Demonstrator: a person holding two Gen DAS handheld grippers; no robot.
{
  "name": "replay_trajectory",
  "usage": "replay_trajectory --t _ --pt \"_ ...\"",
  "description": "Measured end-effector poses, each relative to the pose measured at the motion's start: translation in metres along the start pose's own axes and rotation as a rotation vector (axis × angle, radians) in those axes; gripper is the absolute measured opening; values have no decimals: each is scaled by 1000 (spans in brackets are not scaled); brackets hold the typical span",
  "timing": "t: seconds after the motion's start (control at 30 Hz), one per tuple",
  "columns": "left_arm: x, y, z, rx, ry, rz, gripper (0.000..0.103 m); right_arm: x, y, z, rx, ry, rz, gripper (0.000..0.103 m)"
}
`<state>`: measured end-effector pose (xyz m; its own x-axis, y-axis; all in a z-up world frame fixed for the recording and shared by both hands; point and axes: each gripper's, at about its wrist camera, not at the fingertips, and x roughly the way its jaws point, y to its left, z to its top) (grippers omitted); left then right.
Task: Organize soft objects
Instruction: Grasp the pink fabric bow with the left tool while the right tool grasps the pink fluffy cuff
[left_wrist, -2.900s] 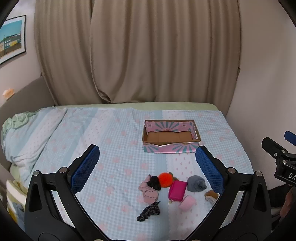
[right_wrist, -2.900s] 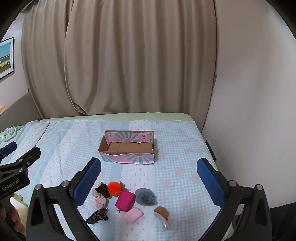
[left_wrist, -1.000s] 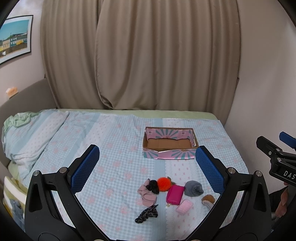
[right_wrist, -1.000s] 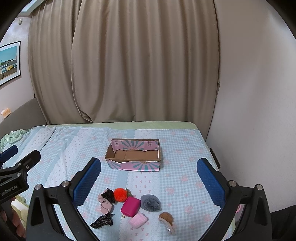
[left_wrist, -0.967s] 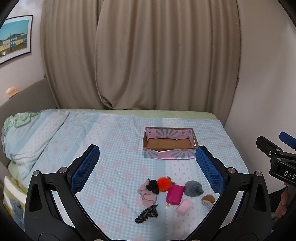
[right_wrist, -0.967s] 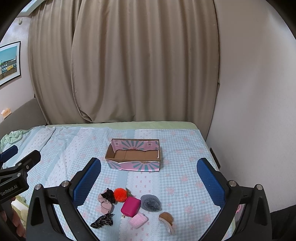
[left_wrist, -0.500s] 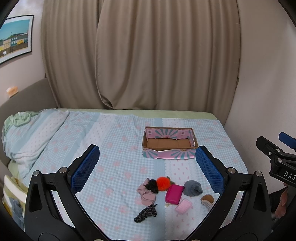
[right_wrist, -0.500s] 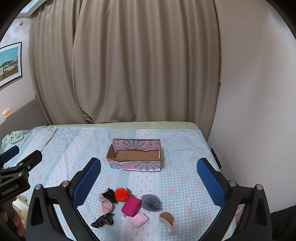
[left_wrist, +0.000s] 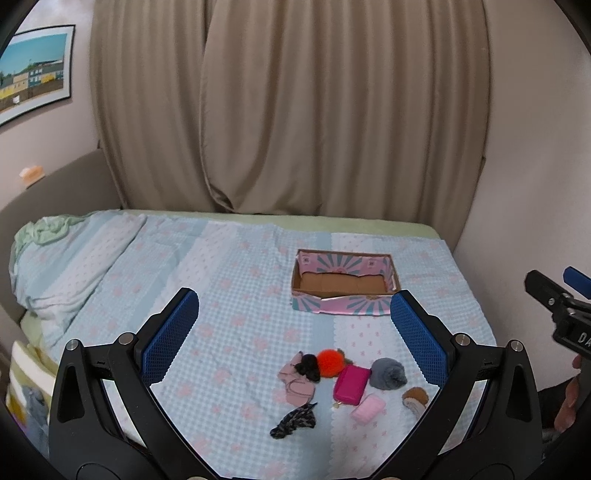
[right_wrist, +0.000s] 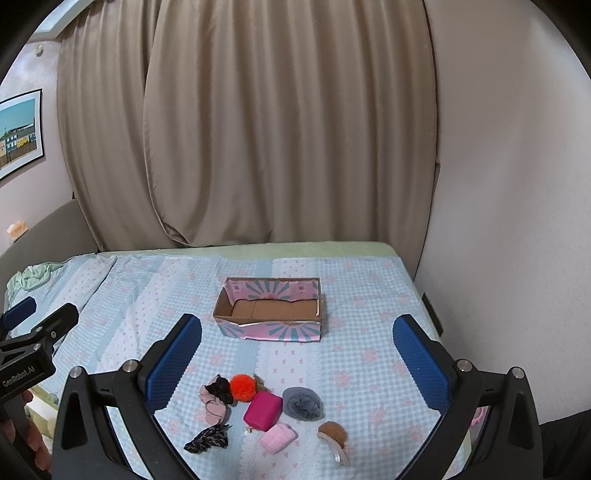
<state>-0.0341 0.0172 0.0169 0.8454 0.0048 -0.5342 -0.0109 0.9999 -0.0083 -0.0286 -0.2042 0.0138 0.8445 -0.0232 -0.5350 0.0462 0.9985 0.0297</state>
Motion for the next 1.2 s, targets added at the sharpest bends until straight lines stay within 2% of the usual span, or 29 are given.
replay_trajectory --t 0.1,0.3,0.57,0.7,0.83,1.03,1.2 --pt "8 9 -2 -12 26 8 103 6 -2 0 10 25 11 103" --pt "47 35 -33 -25 120 -48 103 24 2 -23 77 63 -21 103" --pt "125 49 -81 77 275 -192 103 78 14 -74 186 154 -93 103" --pt "171 47 -115 109 350 -251 103 119 19 -110 212 202 -148 103" --pt "232 37 -161 173 399 -300 103 158 23 -151 230 248 -163 103" --pt "305 27 -222 241 456 -310 103 215 29 -221 250 335 -194 103" --pt "351 17 -262 264 482 -316 103 253 27 -277 264 405 -211 103"
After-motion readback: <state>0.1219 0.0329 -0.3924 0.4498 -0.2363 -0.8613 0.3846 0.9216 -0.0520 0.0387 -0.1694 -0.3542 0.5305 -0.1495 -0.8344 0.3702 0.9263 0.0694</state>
